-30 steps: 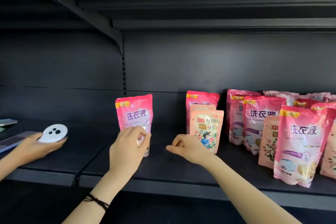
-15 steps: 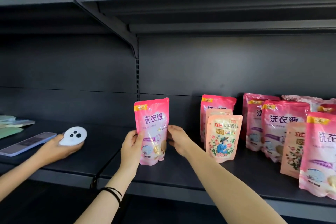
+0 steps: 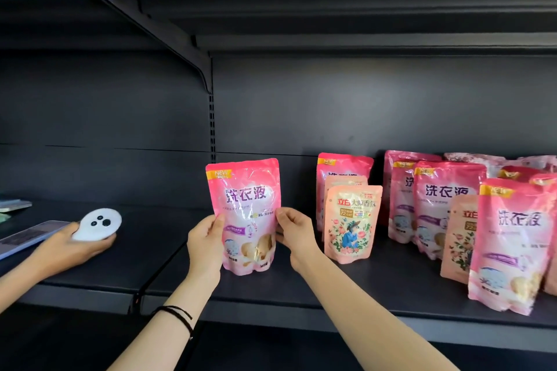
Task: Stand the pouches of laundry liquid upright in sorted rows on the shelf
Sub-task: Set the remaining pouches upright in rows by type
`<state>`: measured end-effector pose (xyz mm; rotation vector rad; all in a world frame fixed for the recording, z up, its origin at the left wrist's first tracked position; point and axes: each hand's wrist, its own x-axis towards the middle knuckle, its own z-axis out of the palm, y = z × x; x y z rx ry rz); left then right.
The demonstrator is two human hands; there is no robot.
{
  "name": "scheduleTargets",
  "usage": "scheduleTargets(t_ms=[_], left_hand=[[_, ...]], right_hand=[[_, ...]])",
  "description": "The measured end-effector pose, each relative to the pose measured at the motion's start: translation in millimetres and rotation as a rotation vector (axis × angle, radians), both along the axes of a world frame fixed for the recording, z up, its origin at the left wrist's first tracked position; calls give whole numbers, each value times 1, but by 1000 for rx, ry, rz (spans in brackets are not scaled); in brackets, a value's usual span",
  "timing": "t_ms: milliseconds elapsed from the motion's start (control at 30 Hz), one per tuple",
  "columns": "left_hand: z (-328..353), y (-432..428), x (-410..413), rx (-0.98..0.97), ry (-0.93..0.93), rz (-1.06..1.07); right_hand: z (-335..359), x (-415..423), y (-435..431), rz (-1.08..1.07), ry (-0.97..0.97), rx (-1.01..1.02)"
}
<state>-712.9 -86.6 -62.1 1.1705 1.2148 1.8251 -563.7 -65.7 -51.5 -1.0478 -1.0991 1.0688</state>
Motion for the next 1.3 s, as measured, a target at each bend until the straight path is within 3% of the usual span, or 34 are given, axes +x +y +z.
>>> scheduleTargets(t_ms=[567,900,1000,1067,1167,1233,1300], left_hand=[[11,-36,155,0,16,-273],[-4,-28,173,19,98,-320],[-8,-22,161,-9,281,-386],[-8,-23,147,-22,501,-374],[3,-33,128,-111,1106,-197],[13,-44,121,-170,1478,-70],[19,-55,120,-179,1657,-8]], right_hand=[[-6,165,-72,-258,-12,100],[-14,189,-67,-182,-84,98],[-14,200,-65,-218,-326,146],[-13,210,-69,-213,-623,179],[-8,221,-76,-73,-1124,119],[-3,224,-81,-46,-1299,97],[3,225,-85,-33,-1376,114]])
